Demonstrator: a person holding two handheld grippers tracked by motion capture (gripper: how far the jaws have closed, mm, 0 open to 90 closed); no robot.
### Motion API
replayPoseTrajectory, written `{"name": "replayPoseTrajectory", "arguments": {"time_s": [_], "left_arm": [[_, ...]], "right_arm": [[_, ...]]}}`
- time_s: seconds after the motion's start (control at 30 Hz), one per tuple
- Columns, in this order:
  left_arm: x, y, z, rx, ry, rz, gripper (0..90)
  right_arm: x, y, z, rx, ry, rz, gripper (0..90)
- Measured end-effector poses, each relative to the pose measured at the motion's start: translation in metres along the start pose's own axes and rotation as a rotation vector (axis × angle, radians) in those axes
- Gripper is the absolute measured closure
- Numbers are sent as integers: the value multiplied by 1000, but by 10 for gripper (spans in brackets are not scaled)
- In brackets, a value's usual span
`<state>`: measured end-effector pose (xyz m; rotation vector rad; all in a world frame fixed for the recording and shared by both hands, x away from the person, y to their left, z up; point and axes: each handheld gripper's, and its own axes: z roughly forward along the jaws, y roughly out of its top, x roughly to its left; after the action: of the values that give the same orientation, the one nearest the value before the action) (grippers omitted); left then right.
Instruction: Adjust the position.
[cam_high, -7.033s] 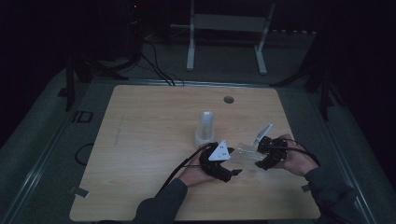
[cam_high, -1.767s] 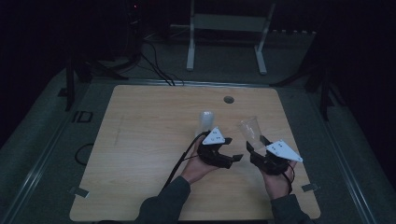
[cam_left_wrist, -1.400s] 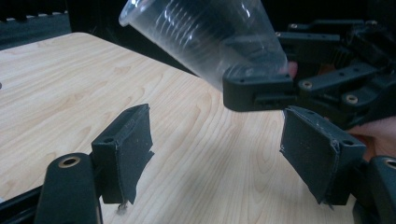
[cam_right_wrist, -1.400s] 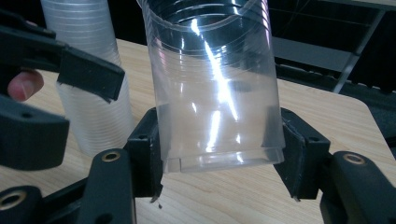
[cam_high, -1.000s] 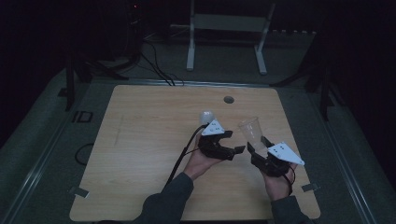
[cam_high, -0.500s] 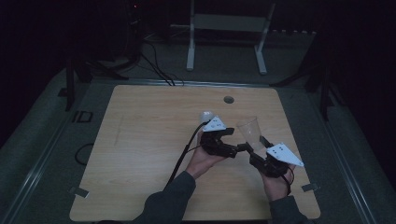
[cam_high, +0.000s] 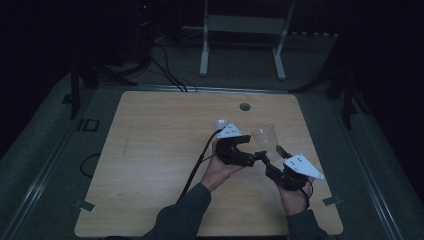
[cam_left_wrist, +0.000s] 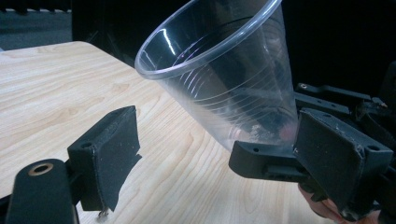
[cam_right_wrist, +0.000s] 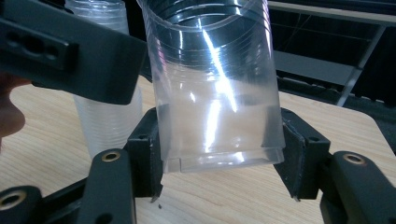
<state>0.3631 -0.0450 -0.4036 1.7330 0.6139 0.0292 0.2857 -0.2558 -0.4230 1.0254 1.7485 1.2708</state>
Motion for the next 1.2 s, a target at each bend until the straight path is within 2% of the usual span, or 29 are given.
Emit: {"name": "replayPoseTrajectory", "arguments": {"time_s": [0.23, 0.47, 0.8, 1.2], "left_arm": [[-1, 1, 2, -12, -29, -11, 144], [-1, 2, 4, -20, -35, -22, 144], [4, 3, 5, -58, -67, -81, 144], [4, 4, 6, -99, -64, -109, 175]], "right_arm": [[2, 0, 0, -15, 3, -3, 416], [4, -1, 0, -21, 10, -4, 417], [7, 0, -1, -33, 26, -23, 417], [9, -3, 2, -29, 46, -39, 416]]}}
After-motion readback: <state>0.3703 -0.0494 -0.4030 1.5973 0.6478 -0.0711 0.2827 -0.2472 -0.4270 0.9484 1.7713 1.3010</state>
